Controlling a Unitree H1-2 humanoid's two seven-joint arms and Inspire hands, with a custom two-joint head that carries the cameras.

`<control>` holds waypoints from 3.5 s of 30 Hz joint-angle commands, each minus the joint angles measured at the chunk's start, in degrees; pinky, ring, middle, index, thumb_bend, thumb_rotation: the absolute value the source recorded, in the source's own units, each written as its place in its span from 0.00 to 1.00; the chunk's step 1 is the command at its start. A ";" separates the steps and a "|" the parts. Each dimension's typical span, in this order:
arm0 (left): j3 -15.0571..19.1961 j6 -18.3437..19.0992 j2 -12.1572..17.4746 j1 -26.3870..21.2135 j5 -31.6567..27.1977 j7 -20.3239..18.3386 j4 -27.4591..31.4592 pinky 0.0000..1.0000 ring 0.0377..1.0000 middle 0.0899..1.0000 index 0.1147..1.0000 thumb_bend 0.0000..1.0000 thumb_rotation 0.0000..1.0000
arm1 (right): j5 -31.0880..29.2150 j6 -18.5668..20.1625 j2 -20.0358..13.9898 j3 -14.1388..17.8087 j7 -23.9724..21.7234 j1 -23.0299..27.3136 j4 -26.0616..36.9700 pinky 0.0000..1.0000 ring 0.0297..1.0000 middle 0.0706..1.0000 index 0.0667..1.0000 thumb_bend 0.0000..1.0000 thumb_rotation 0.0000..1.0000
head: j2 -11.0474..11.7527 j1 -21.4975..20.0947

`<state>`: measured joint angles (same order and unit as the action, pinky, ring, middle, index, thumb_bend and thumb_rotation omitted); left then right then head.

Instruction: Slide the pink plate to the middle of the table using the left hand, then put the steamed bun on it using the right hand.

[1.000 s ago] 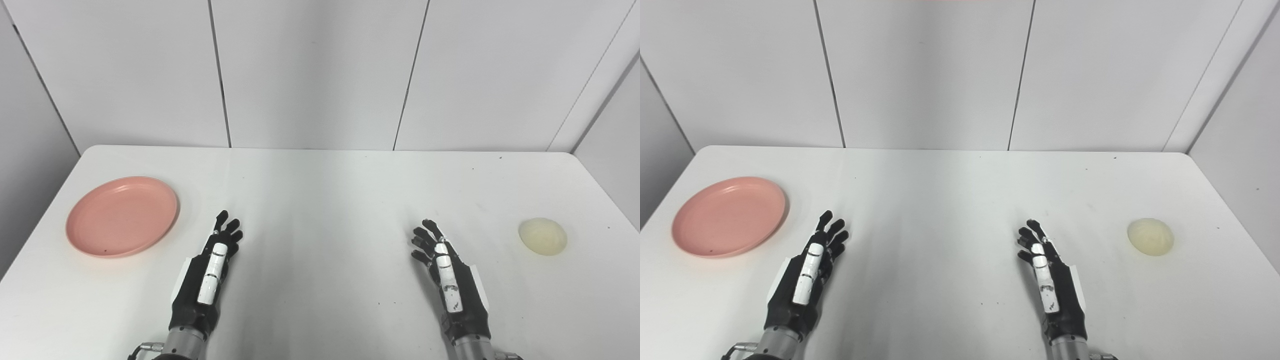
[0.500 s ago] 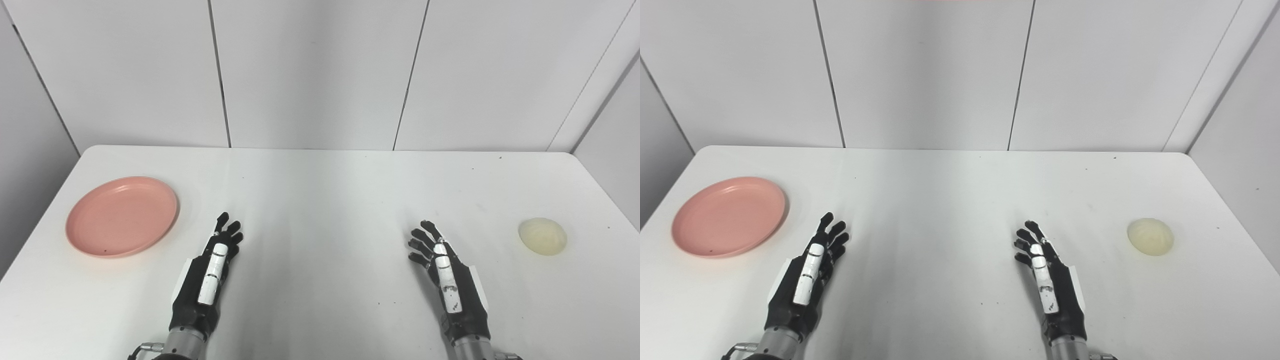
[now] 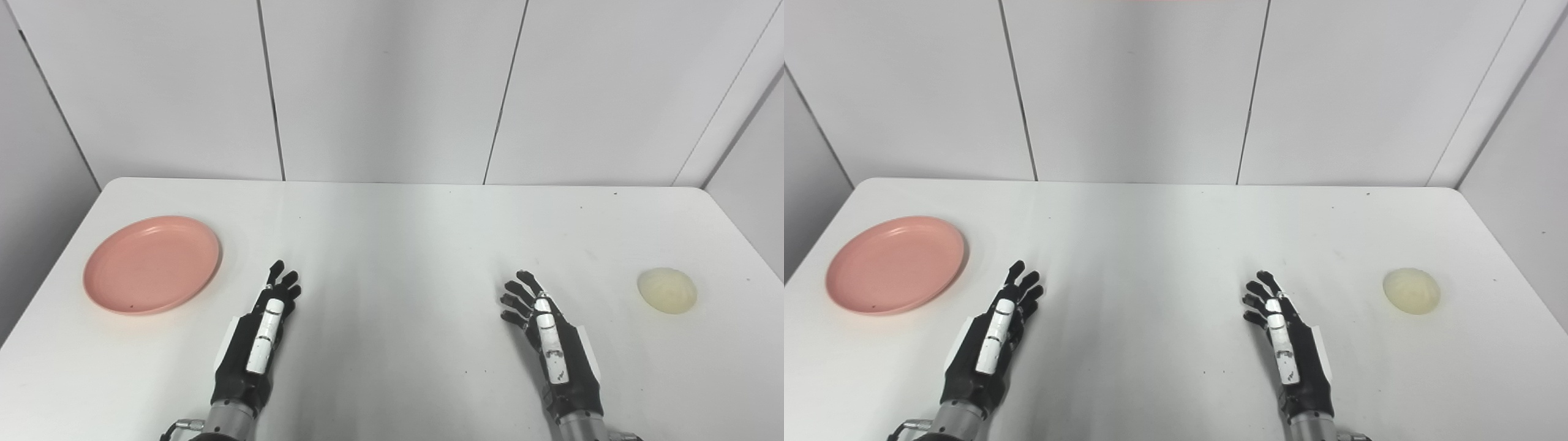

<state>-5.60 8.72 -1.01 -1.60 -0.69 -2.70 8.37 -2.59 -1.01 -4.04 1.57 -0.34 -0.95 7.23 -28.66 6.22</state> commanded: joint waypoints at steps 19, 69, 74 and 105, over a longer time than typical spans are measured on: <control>-3.11 -9.62 -3.51 -2.83 6.60 3.08 -9.80 0.95 0.94 0.97 1.00 0.61 0.98 | -4.97 -10.28 -3.44 3.18 -4.31 1.49 -11.14 0.80 0.82 0.84 0.89 0.68 0.98 | 7.51 5.33; 10.55 -26.31 17.40 -26.30 18.99 7.25 -10.29 0.80 0.83 0.88 0.88 0.77 0.97 | -2.09 -13.20 0.01 2.64 -2.52 2.04 -12.62 0.73 0.76 0.77 0.83 0.60 0.98 | 9.12 0.94; 12.13 -30.41 22.74 -28.19 19.15 8.67 -18.06 0.81 0.84 0.84 0.84 0.80 0.96 | -1.88 -13.06 0.16 2.53 -2.55 1.85 -12.30 0.73 0.76 0.76 0.83 0.59 0.98 | 9.04 0.67; 25.28 -35.60 30.26 -40.33 -13.14 -5.65 -69.45 1.00 0.94 0.92 0.92 0.79 0.99 | -0.26 -12.61 0.23 2.74 -1.97 0.92 -10.79 0.72 0.74 0.74 0.81 0.56 1.00 | 8.16 0.88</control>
<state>19.36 -25.58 27.40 -38.46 -13.13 -7.45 -61.35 -2.82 -12.88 -5.84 5.15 -3.01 3.88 -0.86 -20.39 7.03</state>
